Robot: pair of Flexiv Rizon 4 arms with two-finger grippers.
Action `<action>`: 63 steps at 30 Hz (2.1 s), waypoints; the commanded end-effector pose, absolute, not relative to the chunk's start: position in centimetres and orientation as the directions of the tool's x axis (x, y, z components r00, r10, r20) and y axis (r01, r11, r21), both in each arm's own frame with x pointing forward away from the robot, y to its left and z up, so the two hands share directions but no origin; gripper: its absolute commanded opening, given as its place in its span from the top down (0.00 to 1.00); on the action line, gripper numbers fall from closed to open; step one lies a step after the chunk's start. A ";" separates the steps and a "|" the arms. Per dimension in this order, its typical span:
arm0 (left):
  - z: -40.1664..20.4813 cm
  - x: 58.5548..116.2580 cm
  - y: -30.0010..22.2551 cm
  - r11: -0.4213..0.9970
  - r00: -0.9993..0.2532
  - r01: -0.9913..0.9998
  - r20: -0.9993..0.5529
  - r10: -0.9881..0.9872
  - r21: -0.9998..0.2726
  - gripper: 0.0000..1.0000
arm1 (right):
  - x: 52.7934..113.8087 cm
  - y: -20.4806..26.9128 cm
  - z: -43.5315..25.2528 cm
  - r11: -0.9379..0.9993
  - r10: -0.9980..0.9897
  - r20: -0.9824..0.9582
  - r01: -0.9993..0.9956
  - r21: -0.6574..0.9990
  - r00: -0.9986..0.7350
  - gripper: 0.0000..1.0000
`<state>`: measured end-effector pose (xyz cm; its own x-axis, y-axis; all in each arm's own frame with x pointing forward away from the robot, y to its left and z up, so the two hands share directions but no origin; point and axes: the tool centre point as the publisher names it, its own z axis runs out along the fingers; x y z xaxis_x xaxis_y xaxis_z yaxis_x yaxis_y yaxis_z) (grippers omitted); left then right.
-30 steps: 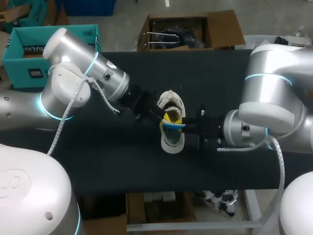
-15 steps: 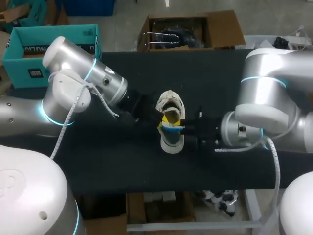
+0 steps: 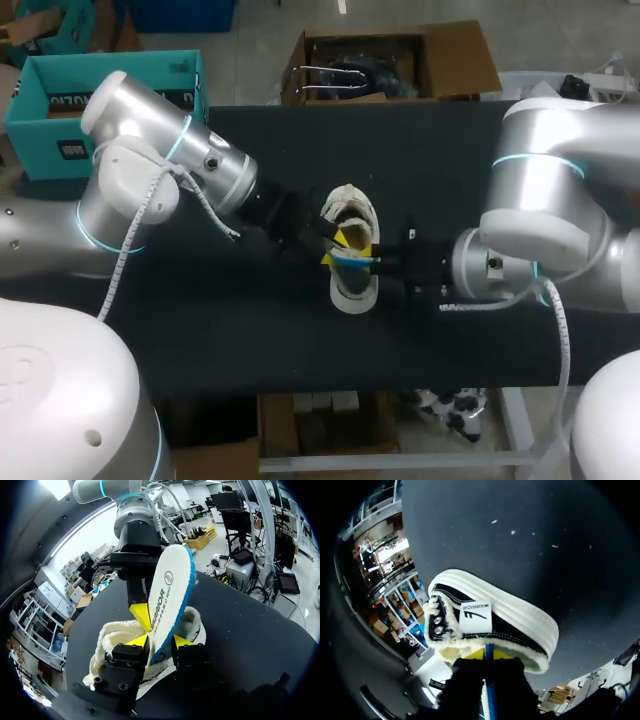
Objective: Open the shoe tongue, take the insole out of the shoe, put the insole back into the shoe, and pack the shoe into the shoebox
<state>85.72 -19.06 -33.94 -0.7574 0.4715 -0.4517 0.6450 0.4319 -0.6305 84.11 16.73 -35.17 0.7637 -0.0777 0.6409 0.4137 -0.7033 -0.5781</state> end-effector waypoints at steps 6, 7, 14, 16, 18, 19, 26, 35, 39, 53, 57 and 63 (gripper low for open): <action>-34.1 85.0 -19.3 0.435 -0.755 0.648 -0.454 0.473 -0.625 0.77 | 84.4 16.2 -35.7 -0.692 -0.085 0.636 0.414 -0.591 0.767 1.00; -34.1 85.0 -19.3 0.435 -0.755 0.648 -0.455 0.472 -0.625 0.82 | 84.4 16.1 -35.7 -0.692 -0.085 0.636 0.414 -0.592 0.767 1.00; -34.3 85.2 -19.2 0.439 -0.757 0.647 -0.453 0.471 -0.624 1.00 | 83.9 16.5 -35.1 -0.692 -0.090 0.635 0.410 -0.593 0.767 0.82; -34.3 85.2 -19.2 0.441 -0.757 0.646 -0.451 0.472 -0.623 1.00 | 83.1 16.9 -34.6 -0.704 -0.088 0.641 0.407 -0.582 0.763 0.70; -34.3 85.1 -19.2 0.442 -0.757 0.647 -0.451 0.473 -0.622 1.00 | 82.3 17.1 -34.1 -0.714 -0.085 0.641 0.401 -0.573 0.763 0.67; -34.3 85.1 -19.2 0.442 -0.757 0.646 -0.451 0.473 -0.622 1.00 | 81.9 17.1 -33.9 -0.720 -0.085 0.641 0.398 -0.568 0.763 0.67; -34.2 85.2 -19.1 0.442 -0.765 0.637 -0.448 0.462 -0.632 1.00 | 81.3 17.1 -33.4 -0.732 -0.086 0.646 0.392 -0.557 0.758 1.00; -35.1 86.0 -19.8 0.465 -0.771 0.634 -0.455 0.447 -0.618 1.00 | 83.4 16.5 -35.6 -0.717 -0.077 0.635 0.400 -0.571 0.768 1.00; -35.4 86.9 -19.9 0.474 -0.786 0.616 -0.449 0.425 -0.630 1.00 | 84.4 16.2 -36.4 -0.715 -0.075 0.628 0.398 -0.575 0.774 1.00; -34.8 86.9 -19.5 0.458 -0.792 0.606 -0.440 0.424 -0.650 0.61 | 85.4 15.6 -36.0 -0.722 -0.076 0.610 0.378 -0.579 0.789 1.00; -34.3 86.2 -19.7 0.442 -0.782 0.618 -0.450 0.431 -0.651 0.85 | 85.2 15.5 -35.6 -0.730 -0.076 0.607 0.371 -0.574 0.791 1.00; -34.5 86.3 -20.4 0.445 -0.780 0.620 -0.447 0.438 -0.646 1.00 | 85.1 15.9 -35.3 -0.734 -0.071 0.599 0.365 -0.573 0.798 1.00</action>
<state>86.28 -20.06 -34.27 -0.7793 0.4379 -0.4482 0.6209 0.4430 -0.6467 84.86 15.77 -35.76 0.7843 -0.0890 0.6139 0.3647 -0.7344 -0.5724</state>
